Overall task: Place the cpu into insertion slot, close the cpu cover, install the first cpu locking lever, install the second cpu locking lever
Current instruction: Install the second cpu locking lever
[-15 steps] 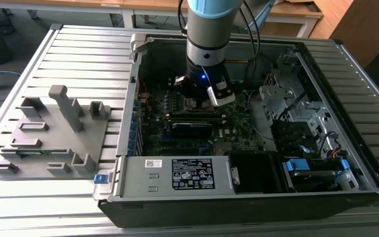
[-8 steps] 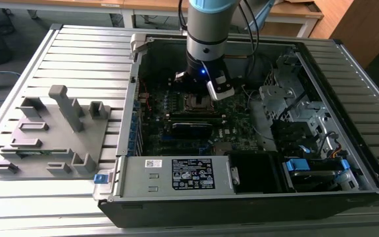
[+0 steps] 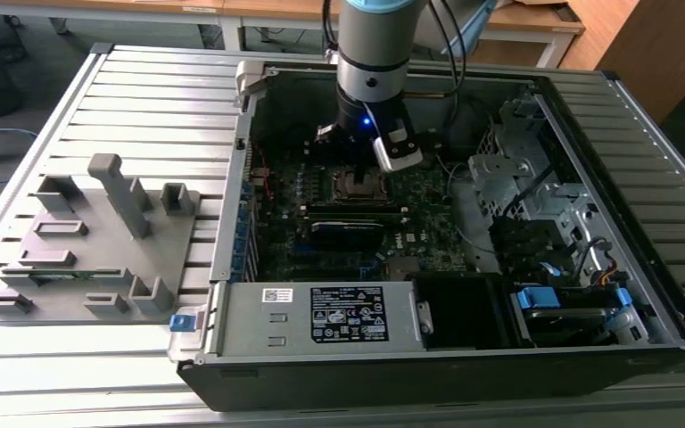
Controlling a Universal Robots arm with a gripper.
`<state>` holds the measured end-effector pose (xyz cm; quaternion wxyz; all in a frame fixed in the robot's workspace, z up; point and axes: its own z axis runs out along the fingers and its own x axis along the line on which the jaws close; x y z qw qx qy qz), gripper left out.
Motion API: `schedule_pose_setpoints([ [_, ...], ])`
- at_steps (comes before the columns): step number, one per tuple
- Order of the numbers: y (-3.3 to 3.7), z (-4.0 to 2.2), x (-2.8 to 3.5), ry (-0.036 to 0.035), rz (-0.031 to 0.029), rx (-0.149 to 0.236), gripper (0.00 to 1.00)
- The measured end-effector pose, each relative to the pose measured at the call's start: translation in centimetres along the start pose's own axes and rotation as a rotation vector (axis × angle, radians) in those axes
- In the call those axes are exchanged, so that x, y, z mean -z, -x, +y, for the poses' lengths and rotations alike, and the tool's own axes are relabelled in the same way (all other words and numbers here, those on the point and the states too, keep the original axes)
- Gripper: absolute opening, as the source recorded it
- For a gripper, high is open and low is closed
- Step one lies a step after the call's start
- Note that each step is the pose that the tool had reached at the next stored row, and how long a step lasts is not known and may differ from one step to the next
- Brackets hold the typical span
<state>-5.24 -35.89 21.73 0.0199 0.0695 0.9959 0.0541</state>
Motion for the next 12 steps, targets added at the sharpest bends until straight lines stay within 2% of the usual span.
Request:
schedule_pose_setpoints([
  [1, -0.01, 0.05, 0.0, -0.0122, -0.0015, 0.0, 0.11],
  [2, -0.02, 0.11, -0.01, -0.0181, -0.0024, 0.001, 0.11],
  [12, 0.1, 0.23, -0.03, -0.0192, -0.0023, 0.001, 0.11],
])
